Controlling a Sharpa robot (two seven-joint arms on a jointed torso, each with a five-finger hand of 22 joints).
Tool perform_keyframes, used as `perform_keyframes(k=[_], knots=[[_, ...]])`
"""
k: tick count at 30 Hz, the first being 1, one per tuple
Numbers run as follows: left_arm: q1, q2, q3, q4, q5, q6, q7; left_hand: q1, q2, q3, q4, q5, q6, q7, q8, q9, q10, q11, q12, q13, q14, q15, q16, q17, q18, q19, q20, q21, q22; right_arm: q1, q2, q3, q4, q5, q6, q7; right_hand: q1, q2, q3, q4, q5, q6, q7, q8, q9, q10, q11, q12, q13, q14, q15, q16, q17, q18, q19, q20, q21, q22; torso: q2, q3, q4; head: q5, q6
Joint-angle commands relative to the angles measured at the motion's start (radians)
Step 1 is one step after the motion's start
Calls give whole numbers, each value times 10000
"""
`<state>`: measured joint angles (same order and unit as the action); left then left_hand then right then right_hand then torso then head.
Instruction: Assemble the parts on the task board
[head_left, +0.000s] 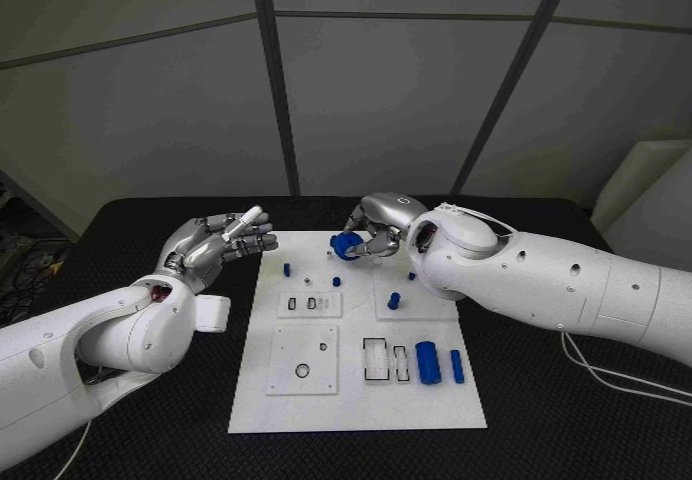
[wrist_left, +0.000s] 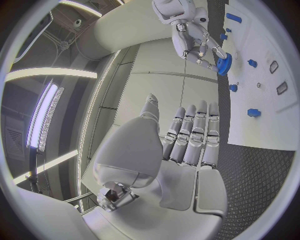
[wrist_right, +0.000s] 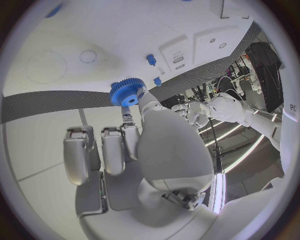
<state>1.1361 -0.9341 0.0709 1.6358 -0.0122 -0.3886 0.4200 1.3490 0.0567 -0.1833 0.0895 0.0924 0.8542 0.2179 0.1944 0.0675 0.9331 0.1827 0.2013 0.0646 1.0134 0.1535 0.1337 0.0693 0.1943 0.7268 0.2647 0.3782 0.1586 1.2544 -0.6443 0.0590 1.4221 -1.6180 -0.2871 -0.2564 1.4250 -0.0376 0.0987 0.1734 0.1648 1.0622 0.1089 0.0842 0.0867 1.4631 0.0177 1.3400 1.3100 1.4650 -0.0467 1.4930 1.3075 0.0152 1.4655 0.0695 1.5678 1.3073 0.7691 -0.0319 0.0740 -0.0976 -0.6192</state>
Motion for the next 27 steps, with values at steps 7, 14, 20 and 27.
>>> perform_keyframes(k=[7,14,20,27], knots=[[15,17,9,39,-58,48,49,-5,109,9,-76,24,-53,158,-51,-7,6,60,-63,-8,12,25,-44,-7,-149,-44,-8,-18,-16,26,829,-6,-481,-953,-363,-341,-17,18,2,-64,61,247,-143,30,96,25,-41,36,716,723,-75,16,1117,-152,1053,-91,30,2635,12,-6,-4,81,-44],[16,34,10,48,-58,41,48,3,109,3,-93,25,-54,158,-55,-6,7,61,-70,-8,13,26,-53,-7,-147,-53,-6,-22,-21,26,1298,-19,-967,-1047,-262,-338,-11,19,6,-71,71,250,-144,25,96,25,-44,35,717,728,-78,29,1142,-152,1053,-94,30,2635,14,-4,3,76,-65],[18,19,10,66,-59,36,34,6,107,-1,-100,25,-57,157,-58,-7,6,61,-75,-9,12,27,-59,-8,-147,-57,-5,-23,-23,25,1502,-98,-1211,-1064,-30,-322,-11,20,7,-71,73,250,-144,23,96,27,-44,40,721,727,-79,26,1136,-152,1053,-94,30,2635,4,10,-12,121,-111],[20,-4,10,83,-59,27,27,6,107,-1,-100,25,-57,157,-58,-7,6,61,-75,-9,12,27,-59,-8,-147,-57,-5,-23,-23,25,1678,-153,-1428,-1108,274,-329,-16,23,7,-69,78,251,-142,20,96,22,-44,29,713,725,-80,21,1126,-152,1053,-96,30,2635,4,7,-10,132,-140]])
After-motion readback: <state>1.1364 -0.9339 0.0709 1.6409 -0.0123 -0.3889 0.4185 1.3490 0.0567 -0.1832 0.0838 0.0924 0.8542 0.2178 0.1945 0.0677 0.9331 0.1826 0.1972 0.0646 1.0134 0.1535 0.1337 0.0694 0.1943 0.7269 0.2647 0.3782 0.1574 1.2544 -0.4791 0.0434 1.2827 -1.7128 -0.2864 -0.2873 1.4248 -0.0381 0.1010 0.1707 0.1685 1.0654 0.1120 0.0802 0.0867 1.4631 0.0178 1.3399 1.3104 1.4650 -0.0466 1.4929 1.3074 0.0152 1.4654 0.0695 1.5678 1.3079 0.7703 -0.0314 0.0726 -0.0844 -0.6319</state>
